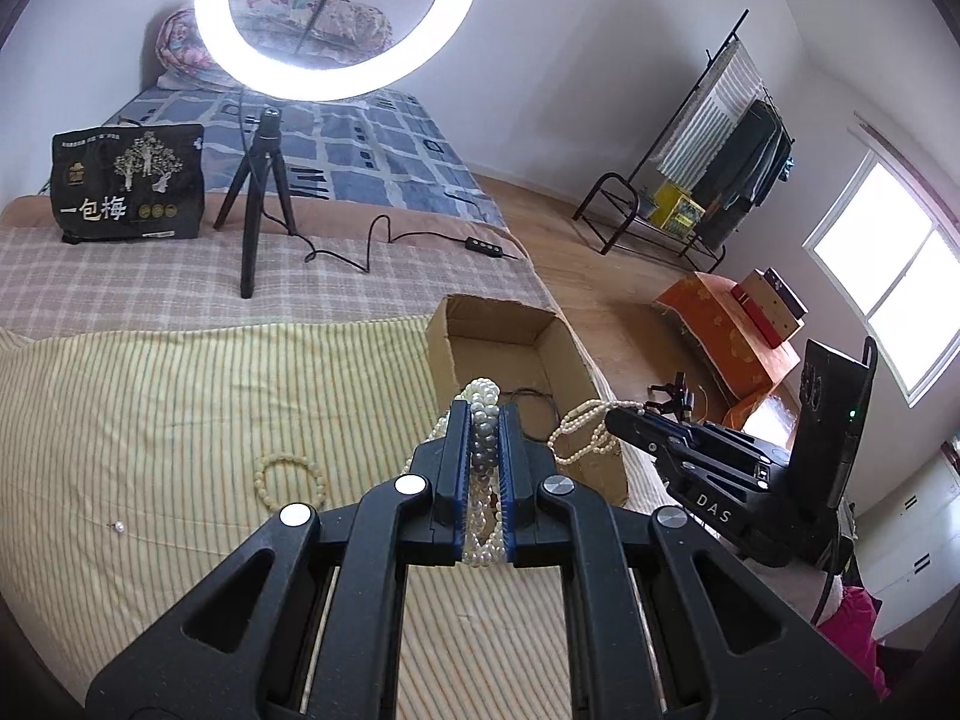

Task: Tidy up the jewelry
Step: 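Lift and carry both pearl necklaces over the cardboard box with both tools, then open both tools to drop the pearl necklaces into the box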

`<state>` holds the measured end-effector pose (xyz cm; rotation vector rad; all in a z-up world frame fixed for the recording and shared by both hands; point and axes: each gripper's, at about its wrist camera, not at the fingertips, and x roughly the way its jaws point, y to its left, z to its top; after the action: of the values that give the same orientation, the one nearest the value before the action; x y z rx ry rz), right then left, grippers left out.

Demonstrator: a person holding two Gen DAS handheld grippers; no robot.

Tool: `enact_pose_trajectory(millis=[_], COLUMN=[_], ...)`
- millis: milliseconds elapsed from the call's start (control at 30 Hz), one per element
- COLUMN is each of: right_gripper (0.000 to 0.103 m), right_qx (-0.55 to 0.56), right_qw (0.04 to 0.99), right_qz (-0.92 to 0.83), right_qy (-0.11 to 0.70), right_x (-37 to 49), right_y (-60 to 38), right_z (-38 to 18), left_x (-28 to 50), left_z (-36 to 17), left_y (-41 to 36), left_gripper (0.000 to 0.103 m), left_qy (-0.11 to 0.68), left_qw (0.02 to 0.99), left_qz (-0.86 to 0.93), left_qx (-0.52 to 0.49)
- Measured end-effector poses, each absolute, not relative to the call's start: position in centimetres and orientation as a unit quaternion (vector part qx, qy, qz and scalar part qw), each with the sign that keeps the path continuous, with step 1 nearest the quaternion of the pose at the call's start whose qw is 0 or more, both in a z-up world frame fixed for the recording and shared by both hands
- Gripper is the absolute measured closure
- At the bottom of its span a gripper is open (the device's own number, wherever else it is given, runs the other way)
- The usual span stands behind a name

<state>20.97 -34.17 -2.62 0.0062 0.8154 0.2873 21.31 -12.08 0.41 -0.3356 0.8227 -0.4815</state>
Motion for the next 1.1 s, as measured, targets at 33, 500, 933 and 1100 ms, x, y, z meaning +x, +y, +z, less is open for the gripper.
enact_pose_trajectory(millis=[33, 500, 933, 1100], right_gripper=[0.097, 0.097, 0.097, 0.096], right_qx=[0.004, 0.008, 0.016, 0.01], right_qw=[0.908, 0.897, 0.885, 0.882], right_qz=[0.137, 0.11, 0.111, 0.114], right_qy=[0.396, 0.428, 0.452, 0.458], right_x=[21.1, 21.2, 21.3, 21.4], right_y=[-34.6, -39.4, -40.8, -40.6], right_z=[-2.7, -5.9, -8.1, -8.8], left_x=[21.6, 24.9, 26.9, 27.3], left_z=[0.3, -2.7, -5.8, -6.4], left_y=[-12.7, -19.8, -22.6, -22.9], left_gripper=[0.097, 0.097, 0.097, 0.097], left_qy=[0.396, 0.417, 0.444, 0.451], left_qw=[0.873, 0.856, 0.843, 0.841], left_qz=[-0.234, -0.259, -0.261, -0.26], left_qx=[-0.162, -0.163, -0.154, -0.149])
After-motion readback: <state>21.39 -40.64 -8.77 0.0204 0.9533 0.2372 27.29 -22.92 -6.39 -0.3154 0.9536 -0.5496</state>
